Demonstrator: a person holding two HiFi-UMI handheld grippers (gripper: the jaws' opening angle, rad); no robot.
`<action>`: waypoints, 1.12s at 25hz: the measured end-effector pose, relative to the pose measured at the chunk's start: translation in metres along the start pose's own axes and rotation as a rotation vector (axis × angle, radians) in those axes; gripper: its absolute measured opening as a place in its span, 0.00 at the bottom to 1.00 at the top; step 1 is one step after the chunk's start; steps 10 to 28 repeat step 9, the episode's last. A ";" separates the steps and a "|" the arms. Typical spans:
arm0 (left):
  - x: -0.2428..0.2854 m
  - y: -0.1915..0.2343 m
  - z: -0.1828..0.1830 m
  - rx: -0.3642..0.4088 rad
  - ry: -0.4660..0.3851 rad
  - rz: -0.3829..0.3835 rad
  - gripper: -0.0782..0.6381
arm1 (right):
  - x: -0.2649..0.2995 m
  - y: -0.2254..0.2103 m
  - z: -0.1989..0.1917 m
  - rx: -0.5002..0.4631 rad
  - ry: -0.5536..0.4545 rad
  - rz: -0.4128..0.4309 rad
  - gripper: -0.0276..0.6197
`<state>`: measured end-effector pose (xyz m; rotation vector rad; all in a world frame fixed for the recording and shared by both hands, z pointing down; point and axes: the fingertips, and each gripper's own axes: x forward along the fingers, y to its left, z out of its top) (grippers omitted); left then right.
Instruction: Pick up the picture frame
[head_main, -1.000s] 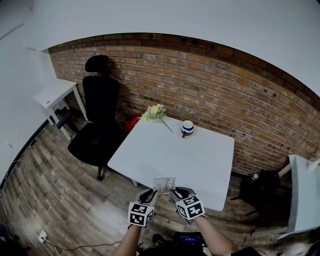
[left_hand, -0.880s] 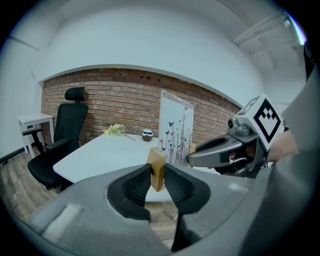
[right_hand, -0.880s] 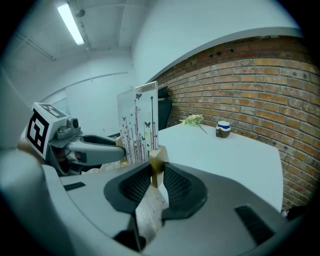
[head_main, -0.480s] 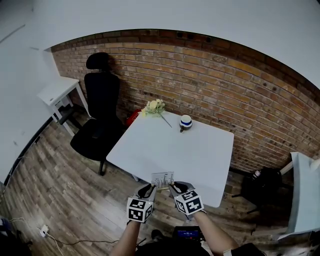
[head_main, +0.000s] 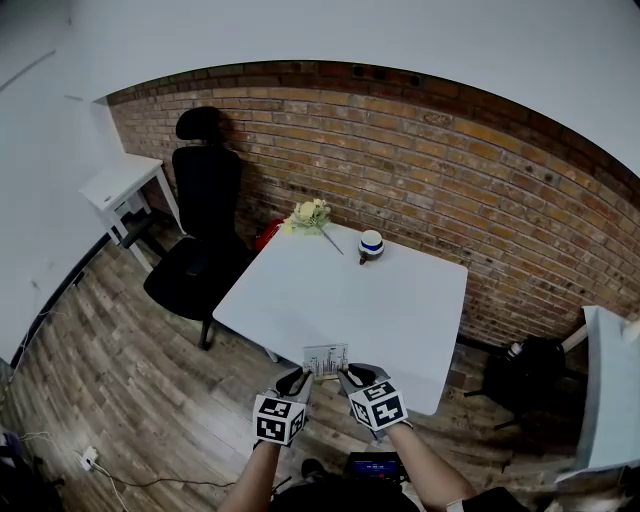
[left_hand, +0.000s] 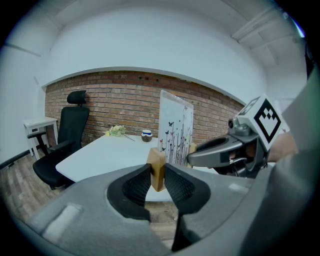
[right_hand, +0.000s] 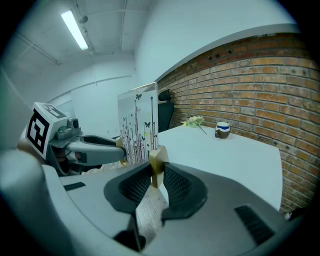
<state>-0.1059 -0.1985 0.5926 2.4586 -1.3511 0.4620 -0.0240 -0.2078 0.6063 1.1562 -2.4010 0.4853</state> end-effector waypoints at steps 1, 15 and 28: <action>0.000 -0.001 0.000 0.000 0.001 0.001 0.24 | -0.001 0.000 0.000 -0.001 0.000 0.000 0.18; 0.000 -0.007 0.001 0.001 0.003 0.007 0.24 | -0.006 -0.003 -0.001 -0.001 -0.001 0.006 0.18; 0.000 -0.007 0.001 0.001 0.003 0.007 0.24 | -0.006 -0.003 -0.001 -0.001 -0.001 0.006 0.18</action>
